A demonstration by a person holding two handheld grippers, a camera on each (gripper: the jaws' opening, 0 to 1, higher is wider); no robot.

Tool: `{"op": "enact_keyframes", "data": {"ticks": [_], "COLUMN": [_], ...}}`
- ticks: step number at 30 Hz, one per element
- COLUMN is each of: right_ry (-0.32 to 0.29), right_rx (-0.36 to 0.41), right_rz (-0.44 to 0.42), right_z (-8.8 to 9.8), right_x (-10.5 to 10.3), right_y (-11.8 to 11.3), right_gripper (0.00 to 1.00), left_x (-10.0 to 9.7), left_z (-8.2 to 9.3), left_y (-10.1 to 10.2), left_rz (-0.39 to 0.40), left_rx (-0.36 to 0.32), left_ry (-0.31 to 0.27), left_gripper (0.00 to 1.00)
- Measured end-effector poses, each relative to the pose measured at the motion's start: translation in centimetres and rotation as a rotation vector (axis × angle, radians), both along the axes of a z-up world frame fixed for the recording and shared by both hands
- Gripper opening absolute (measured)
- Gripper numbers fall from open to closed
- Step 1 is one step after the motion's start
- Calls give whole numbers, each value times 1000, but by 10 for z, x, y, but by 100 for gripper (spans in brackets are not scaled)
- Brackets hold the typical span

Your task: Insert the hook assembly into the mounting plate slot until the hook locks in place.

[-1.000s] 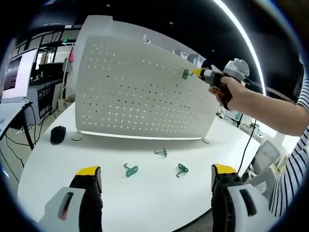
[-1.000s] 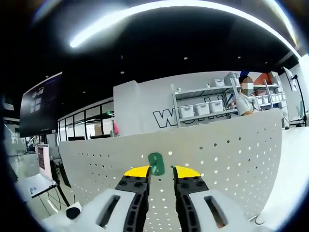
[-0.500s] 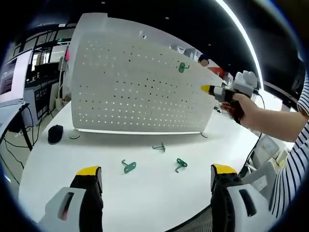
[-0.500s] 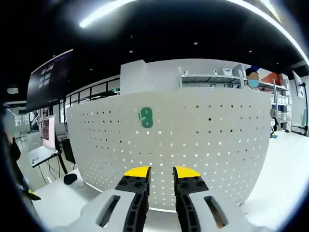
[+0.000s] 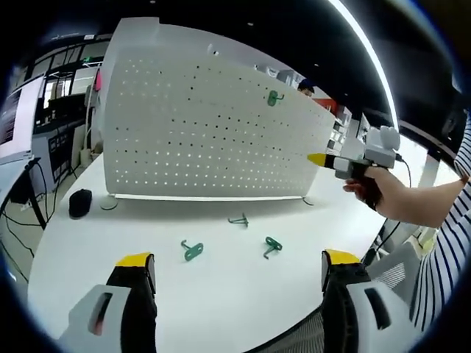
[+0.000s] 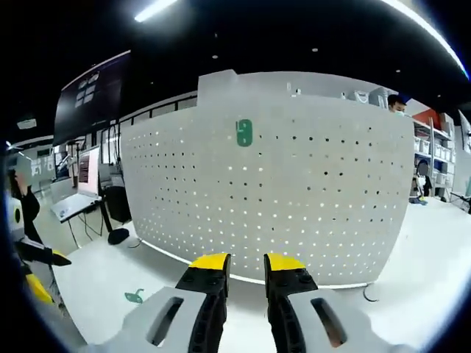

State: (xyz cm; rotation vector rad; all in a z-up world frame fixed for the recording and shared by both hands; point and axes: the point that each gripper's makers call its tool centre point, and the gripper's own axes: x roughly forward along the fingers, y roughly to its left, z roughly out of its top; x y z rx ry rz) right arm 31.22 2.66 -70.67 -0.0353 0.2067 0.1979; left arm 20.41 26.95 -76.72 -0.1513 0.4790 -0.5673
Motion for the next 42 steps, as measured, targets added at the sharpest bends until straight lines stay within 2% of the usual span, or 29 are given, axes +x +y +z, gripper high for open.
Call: {"op": "enact_keyframes", "data": {"ticks": [12,19,25,27,30,32,42], "right_ry": [92,132,195,217,290,317,384], "right_rx": [-11,7,-15,-38,-57,-67,-102], "right_rz": [87,117,157,176,214,226,264], "right_z": [-34,-50,-72,-82,-102,-112,-140], "right_x": [-21,-22,-21,-17,-14,-10,16], "right_y": [31,45,54,56,59,61,76], "right_gripper": [16,15,15,15,15,15,15], "left_x": [-4,-5,-3,-2,-3,-2,1], "left_z": [-6,-8,-11,-12,-13,-14,-13], "left_y": [-6,-6,-4,-3,-3,-3,1], "left_rz": [-35,-37,-21,-20,-21,-19,12], "left_rx": [2,3,16,16,16,13,-1], "left_ry": [36,52,60,66,76,80,76], "left_gripper": [99,99,100,100,99,99,99]}}
